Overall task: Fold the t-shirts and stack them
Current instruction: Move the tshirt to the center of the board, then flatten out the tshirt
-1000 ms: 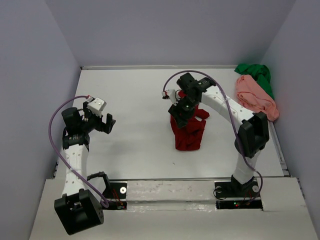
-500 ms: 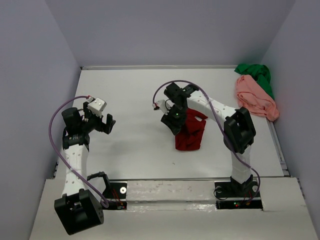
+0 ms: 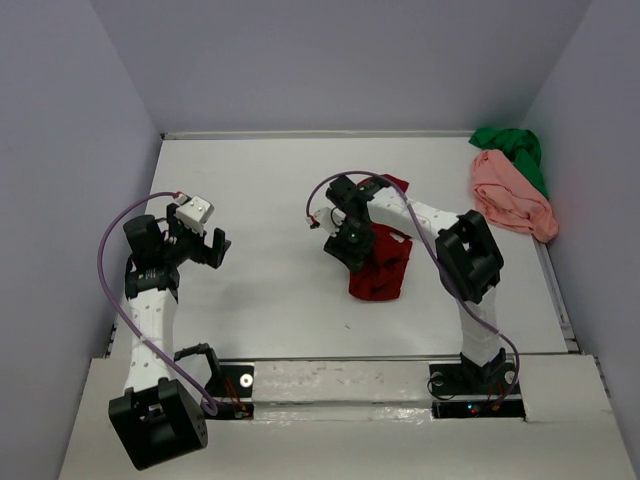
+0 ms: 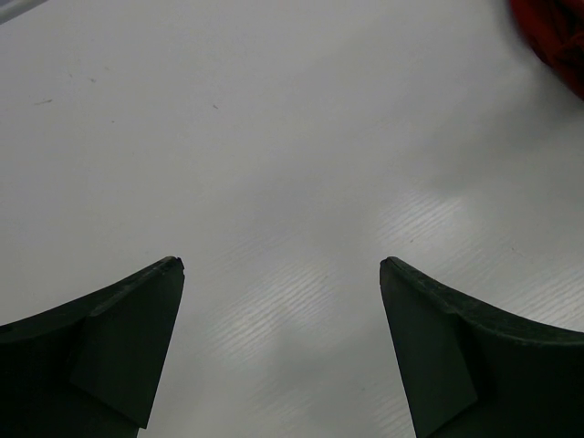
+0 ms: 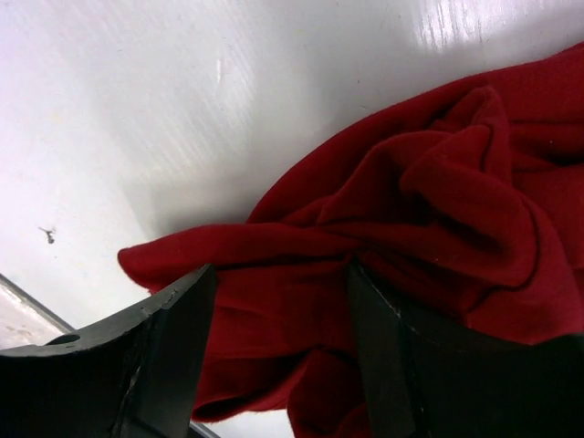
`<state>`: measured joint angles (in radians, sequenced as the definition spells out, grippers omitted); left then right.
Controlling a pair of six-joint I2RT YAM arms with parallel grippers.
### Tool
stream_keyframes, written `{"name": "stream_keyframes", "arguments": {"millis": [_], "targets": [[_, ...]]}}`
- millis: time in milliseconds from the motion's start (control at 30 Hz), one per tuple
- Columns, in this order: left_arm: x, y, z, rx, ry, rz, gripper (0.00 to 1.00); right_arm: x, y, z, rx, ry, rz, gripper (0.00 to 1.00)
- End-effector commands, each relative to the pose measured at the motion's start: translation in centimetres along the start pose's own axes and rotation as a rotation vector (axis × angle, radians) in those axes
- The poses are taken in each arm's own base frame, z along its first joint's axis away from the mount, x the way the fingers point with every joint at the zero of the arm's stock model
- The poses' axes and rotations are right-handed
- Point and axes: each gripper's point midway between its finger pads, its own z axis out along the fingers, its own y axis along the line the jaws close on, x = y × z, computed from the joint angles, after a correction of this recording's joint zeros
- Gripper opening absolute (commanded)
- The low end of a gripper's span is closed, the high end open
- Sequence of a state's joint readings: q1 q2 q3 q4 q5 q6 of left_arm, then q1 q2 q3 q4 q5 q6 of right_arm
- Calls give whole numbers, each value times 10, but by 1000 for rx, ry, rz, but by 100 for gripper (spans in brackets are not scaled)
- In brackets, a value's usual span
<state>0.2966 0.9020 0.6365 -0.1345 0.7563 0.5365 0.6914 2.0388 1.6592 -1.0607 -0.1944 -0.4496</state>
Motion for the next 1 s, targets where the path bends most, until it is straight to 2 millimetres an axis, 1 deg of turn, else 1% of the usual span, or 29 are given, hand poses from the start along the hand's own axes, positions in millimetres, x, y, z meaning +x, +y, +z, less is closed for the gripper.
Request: {"name": "stream_keyframes", "arguments": {"millis": [0, 67, 133, 167, 233, 267, 333, 367, 433, 467, 500, 533, 567, 600, 633, 667, 700, 733, 800, 833, 867, 933, 967], "targets": [[-7, 1, -2, -3, -24, 35, 99, -10, -17, 9, 57, -17, -23, 65], [-7, 1, -2, -3, -24, 38, 99, -6, -21, 18, 65, 6, -22, 64], [-7, 2, -2, -4, -23, 40, 99, -3, -25, 25, 78, 27, -20, 57], [-6, 1, -2, 0, -22, 38, 99, -2, -27, 27, 87, 31, -18, 44], [-6, 0, -2, 3, -23, 40, 99, -2, -29, 28, 97, 36, -18, 27], [-6, 1, -2, 1, -22, 43, 99, -4, -31, 27, 103, 32, -18, 12], [-5, 0, -1, 4, -20, 40, 99, -7, -31, 23, 108, 22, -16, 0], [-4, 1, -1, 5, -18, 41, 99, -12, -31, 17, 113, 5, -16, 0], [-4, 1, 0, 8, -15, 38, 99, -15, -30, 11, 110, -5, -15, 0], [-3, 1, 0, 9, -13, 36, 99, -21, -29, 2, 111, -21, -18, 0], [-4, 1, 0, 8, -14, 35, 99, -22, -28, 1, 105, -27, -17, 0], [-4, 0, 1, 13, -16, 34, 99, -27, -27, -8, 103, -42, -18, 0], [-4, 0, 1, 14, -16, 36, 99, -33, -20, -14, 84, -60, -26, 0], [-4, 0, 1, 13, -17, 37, 99, -37, -17, -21, 74, -74, -28, 0], [-3, 1, 1, 11, -15, 37, 99, -48, -11, -39, 71, -107, -43, 0], [-3, 1, 1, 11, -13, 35, 99, -55, -7, -50, 62, -138, -51, 0], [-4, 2, 2, 11, -14, 36, 99, -60, 8, -61, 53, -150, -82, 0], [-3, 2, 2, 11, -11, 31, 99, -77, 12, -82, 70, -208, -108, 0], [-3, 4, 2, 5, -6, 21, 99, -90, 30, -106, 59, -256, -146, 0], [-3, 4, 3, 4, -7, 21, 99, -103, 44, -128, 65, -331, -194, 0], [-4, 4, 2, 2, -7, 17, 99, -111, 50, -141, 72, -376, -211, 0], [-5, 6, 1, -6, -8, 19, 99, -115, 60, -159, 67, -418, -231, 0], [-6, 6, 1, -9, -12, 22, 99, -119, 64, -178, 77, -466, -241, 0]]}}
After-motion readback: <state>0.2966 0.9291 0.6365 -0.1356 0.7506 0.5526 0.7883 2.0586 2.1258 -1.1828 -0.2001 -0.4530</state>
